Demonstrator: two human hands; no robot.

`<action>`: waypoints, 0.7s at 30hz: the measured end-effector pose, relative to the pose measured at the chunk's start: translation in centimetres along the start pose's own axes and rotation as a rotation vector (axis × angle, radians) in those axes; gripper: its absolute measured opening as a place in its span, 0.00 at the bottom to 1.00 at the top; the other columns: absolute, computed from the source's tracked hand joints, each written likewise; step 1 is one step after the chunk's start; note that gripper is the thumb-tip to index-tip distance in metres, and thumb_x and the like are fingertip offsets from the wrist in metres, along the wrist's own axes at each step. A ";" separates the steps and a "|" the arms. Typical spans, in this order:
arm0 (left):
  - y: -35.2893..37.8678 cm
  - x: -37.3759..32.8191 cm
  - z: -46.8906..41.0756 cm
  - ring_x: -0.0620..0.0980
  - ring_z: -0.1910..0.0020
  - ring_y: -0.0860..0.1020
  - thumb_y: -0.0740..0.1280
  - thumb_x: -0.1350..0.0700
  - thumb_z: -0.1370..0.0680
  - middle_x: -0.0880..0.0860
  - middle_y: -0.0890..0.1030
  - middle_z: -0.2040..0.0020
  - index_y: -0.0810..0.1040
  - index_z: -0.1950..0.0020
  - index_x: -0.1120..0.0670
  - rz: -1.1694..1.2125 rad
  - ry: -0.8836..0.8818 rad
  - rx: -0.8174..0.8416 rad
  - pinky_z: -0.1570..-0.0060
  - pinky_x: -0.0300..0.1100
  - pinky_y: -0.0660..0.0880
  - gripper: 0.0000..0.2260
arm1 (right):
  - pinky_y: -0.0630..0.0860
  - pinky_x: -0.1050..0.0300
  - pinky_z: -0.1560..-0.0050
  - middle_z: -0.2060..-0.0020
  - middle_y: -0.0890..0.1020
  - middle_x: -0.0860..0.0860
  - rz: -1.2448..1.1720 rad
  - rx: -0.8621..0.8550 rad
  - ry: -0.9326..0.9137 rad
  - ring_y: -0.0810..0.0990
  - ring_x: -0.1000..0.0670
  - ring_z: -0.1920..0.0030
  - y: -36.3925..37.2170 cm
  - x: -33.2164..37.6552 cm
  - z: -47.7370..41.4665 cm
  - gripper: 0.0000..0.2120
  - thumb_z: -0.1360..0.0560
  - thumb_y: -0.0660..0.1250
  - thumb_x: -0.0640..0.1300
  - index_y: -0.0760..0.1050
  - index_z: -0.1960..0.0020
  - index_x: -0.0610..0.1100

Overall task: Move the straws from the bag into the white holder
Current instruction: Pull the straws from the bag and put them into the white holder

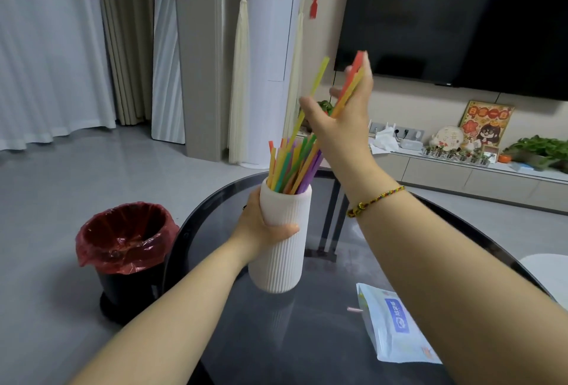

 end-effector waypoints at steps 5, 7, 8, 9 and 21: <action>0.0 0.2 0.3 0.39 0.58 0.74 0.73 0.57 0.33 0.40 0.71 0.55 0.62 0.37 0.50 -0.022 0.017 0.034 0.67 0.26 0.68 0.29 | 0.73 0.64 0.61 0.44 0.77 0.45 0.140 0.150 -0.140 0.74 0.61 0.64 1.4 2.5 -1.1 0.19 0.23 0.57 0.40 0.63 0.33 0.43; -0.1 0.3 0.4 0.40 0.59 0.73 0.73 0.57 0.33 0.39 0.71 0.56 0.62 0.40 0.47 -0.027 0.010 0.033 0.67 0.26 0.67 0.28 | 0.77 0.54 0.56 0.48 0.80 0.44 0.283 0.234 -0.081 0.78 0.53 0.60 2.3 1.9 -1.3 0.14 0.23 0.55 0.42 0.69 0.38 0.43; 0.0 0.2 0.4 0.40 0.59 0.74 0.73 0.56 0.33 0.40 0.71 0.55 0.61 0.40 0.47 -0.028 0.007 0.036 0.65 0.27 0.68 0.28 | 0.77 0.49 0.49 0.48 0.80 0.44 0.378 0.284 -0.042 0.79 0.48 0.54 2.7 1.3 -1.3 0.14 0.22 0.55 0.44 0.70 0.40 0.43; 0.0 0.2 0.4 0.42 0.57 0.74 0.73 0.57 0.33 0.43 0.72 0.54 0.62 0.38 0.49 -0.024 0.005 0.041 0.62 0.30 0.70 0.29 | 0.75 0.45 0.44 0.48 0.80 0.43 0.493 0.355 -0.002 0.78 0.45 0.50 3.1 0.6 -1.2 0.14 0.22 0.55 0.46 0.71 0.41 0.42; 0.0 0.4 0.2 0.50 0.47 0.71 0.74 0.56 0.34 0.52 0.71 0.43 0.59 0.33 0.51 0.027 -0.084 0.035 0.51 0.44 0.71 0.35 | 0.62 0.49 0.32 0.32 0.70 0.44 0.700 0.573 -0.134 0.64 0.46 0.31 1.9 -2.0 1.4 0.18 0.21 0.51 0.46 0.70 0.37 0.39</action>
Point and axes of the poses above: each hand's wrist, its own z-axis away from the middle knuckle, its own y-axis out of the palm, x = y × z, the point moved 4 cm from there along -z, towards the middle knuckle
